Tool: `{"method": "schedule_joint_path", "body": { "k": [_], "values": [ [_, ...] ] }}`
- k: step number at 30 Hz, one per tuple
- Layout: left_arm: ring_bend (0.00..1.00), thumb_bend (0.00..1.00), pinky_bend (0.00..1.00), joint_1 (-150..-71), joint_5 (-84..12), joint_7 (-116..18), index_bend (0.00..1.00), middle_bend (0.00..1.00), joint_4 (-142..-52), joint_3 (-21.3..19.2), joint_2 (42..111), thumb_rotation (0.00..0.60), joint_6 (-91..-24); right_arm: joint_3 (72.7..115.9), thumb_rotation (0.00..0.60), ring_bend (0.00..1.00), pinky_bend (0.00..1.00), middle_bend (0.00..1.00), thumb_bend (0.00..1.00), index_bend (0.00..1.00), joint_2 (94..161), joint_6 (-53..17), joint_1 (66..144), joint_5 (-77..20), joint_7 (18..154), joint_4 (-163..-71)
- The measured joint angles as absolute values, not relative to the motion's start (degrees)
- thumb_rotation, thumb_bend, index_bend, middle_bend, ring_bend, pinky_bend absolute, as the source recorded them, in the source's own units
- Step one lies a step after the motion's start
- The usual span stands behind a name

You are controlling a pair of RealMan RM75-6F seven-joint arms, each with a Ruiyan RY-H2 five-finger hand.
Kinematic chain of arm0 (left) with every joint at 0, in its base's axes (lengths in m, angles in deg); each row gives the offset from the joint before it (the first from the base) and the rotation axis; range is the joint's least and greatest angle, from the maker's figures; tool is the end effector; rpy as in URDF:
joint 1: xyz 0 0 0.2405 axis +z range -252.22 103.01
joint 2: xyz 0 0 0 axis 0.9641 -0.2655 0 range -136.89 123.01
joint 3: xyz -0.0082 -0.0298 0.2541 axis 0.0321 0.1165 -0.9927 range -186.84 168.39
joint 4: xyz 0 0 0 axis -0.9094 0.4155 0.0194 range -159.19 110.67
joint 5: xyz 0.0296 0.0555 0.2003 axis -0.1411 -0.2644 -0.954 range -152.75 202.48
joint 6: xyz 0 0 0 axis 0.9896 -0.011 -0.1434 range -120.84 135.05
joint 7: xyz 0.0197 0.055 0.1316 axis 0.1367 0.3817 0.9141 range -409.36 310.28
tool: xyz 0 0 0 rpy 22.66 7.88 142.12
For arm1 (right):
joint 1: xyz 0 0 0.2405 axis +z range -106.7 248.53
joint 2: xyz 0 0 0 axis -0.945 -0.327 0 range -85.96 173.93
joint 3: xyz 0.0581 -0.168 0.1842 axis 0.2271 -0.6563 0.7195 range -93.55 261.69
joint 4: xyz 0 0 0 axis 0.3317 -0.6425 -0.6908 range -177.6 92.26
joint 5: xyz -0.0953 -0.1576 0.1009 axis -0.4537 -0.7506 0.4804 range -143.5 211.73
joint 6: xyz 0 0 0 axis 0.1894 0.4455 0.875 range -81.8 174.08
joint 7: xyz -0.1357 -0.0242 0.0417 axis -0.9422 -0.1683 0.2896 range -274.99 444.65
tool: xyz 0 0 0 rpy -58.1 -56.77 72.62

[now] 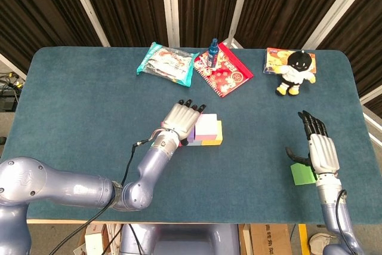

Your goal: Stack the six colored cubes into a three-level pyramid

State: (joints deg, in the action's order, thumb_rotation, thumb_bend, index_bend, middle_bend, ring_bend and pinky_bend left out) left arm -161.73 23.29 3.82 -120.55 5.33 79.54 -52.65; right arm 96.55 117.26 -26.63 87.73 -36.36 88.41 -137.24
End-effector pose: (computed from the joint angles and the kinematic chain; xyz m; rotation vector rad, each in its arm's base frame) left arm 0.0589 0.3688 -0.0216 -2.0196 -0.8370 -0.6383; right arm -0.2666 -0.2706 0.1095 1.2423 -1.1929 1.1244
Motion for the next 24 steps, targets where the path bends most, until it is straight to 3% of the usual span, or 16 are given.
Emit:
{"method": "schedule_joint_path", "body": {
  "k": [24],
  "values": [
    [0.08,0.27,0.14,-161.7,23.3,4.9,0.0,0.17,-118.0,6.2,82.1,0.6,-53.1,96.5,0.6,0.0,0.0,0.0,0.33,0.0,117.4,-26.6,87.7,-36.3,88.4,-137.1]
  ]
}}
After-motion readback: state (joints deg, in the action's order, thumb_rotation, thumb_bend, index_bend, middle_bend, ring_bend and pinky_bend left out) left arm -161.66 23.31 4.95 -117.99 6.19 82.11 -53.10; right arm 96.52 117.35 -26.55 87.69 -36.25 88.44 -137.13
